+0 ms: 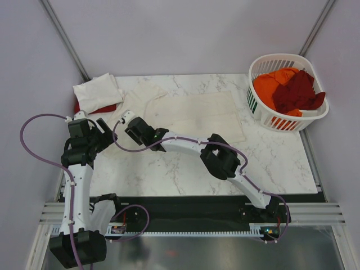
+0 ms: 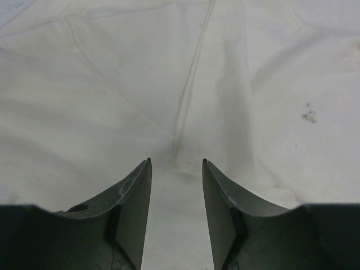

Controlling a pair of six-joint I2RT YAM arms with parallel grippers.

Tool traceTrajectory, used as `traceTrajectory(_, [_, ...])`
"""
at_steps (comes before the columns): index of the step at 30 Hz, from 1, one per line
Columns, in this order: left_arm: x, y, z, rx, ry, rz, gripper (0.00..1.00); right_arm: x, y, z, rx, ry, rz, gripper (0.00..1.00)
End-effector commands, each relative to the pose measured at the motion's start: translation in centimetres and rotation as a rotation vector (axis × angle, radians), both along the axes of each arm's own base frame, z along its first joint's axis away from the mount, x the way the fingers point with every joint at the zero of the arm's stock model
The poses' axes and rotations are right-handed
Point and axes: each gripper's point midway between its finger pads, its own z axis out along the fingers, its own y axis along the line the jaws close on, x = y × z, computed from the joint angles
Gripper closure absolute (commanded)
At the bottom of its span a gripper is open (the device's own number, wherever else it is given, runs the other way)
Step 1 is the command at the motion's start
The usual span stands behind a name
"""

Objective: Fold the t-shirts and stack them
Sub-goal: Fold the tshirt

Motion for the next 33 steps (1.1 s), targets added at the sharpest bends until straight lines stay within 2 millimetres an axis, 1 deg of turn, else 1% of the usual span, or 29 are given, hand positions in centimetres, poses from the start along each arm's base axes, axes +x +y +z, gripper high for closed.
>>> traceTrajectory(1, [0.4,-0.1,0.8,0.029,-0.037,-0.042,0.18,1.0,0.4,1.8,0.045,-0.020,-0.027,0.50])
traceTrajectory(5, [0.3,-0.2,0.8,0.030,-0.040,-0.044,0.18,1.7,-0.1,0.2,0.020,0.003,-0.031,0.45])
traceTrajectory(9, [0.4,-0.2,0.8,0.030,-0.038,-0.044,0.18,1.8,-0.4,-1.0,0.022,0.028,-0.049,0.44])
traceTrajectory(13, [0.4,-0.1,0.8,0.030,-0.036,-0.043,0.18,1.6,-0.2,-1.4,0.026,0.042,-0.036,0.44])
traceTrajectory(19, [0.4,-0.1,0.8,0.029,-0.037,-0.044,0.18,1.4,0.0,-2.0,0.033,0.061,-0.032,0.38])
traceTrajectory(21, [0.4,-0.1,0.8,0.029,-0.037,-0.042,0.18,1.4,0.0,-1.9,0.035,0.063,-0.028,0.38])
traceTrajectory(22, [0.4,-0.1,0.8,0.029,-0.037,-0.042,0.18,1.4,0.0,-2.1,0.033,0.065,-0.028,0.39])
traceTrajectory(23, [0.4,-0.1,0.8,0.029,-0.038,-0.044,0.18,1.4,0.0,-2.2,0.032,0.064,-0.029,0.44])
traceTrajectory(25, [0.4,-0.1,0.8,0.029,-0.038,-0.042,0.18,1.5,-0.1,-2.3,0.025,0.059,-0.035,0.50])
traceTrajectory(26, [0.4,-0.1,0.8,0.028,-0.037,-0.043,0.18,1.6,-0.2,-2.6,0.021,0.059,-0.037,0.58])
traceTrajectory(28, [0.4,-0.2,0.7,0.029,-0.035,-0.044,0.18,1.8,-0.3,-2.8,0.014,0.054,-0.044,0.63])
traceTrajectory(29, [0.4,-0.2,0.7,0.027,-0.034,-0.045,0.18,1.9,-0.4,-2.8,0.009,0.051,-0.047,0.70])
traceTrajectory(33, [0.4,-0.1,0.7,0.027,-0.034,-0.043,0.18,2.6,-1.0,-2.8,0.003,0.047,-0.064,0.78])
